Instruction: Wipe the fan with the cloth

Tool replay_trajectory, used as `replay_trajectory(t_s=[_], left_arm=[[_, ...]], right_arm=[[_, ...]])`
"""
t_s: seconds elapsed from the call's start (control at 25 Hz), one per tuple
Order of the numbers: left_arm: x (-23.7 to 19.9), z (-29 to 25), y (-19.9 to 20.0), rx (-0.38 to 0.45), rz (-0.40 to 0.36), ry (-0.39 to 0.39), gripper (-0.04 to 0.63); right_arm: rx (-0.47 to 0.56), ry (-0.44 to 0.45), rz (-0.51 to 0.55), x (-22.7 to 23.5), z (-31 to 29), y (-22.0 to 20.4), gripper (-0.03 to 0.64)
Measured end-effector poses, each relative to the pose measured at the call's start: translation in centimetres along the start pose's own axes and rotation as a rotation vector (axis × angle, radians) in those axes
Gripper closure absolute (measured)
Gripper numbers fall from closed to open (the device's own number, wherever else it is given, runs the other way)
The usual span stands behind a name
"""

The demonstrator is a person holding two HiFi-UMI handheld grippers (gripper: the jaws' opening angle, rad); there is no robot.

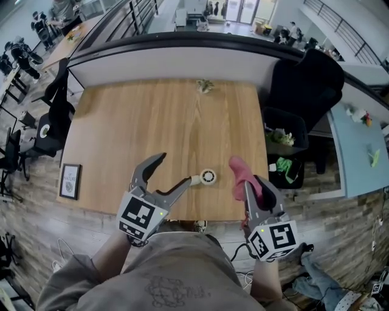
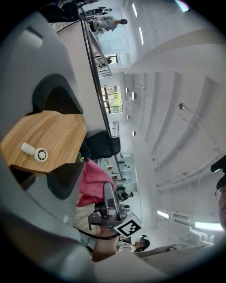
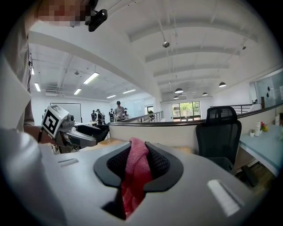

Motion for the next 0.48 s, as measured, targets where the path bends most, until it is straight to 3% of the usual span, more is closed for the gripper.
replay_trajectory(t_s=[0.48], left_arm=[[-0.6, -6.0, -6.2, -0.187, 0.010, -0.094, 0.253]], right_arm=[[-0.132, 0.018, -0.046, -0.1, -4.0, -3.4, 0.545]])
Point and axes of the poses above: the fingertips, and each gripper's own axes: z backward along the fingers, x to its right, y out of its top, the point moved 10 cm from there along z, backward along the fingers, and after that the axes turned 10 degrees about -x, right-handed, at the moved point
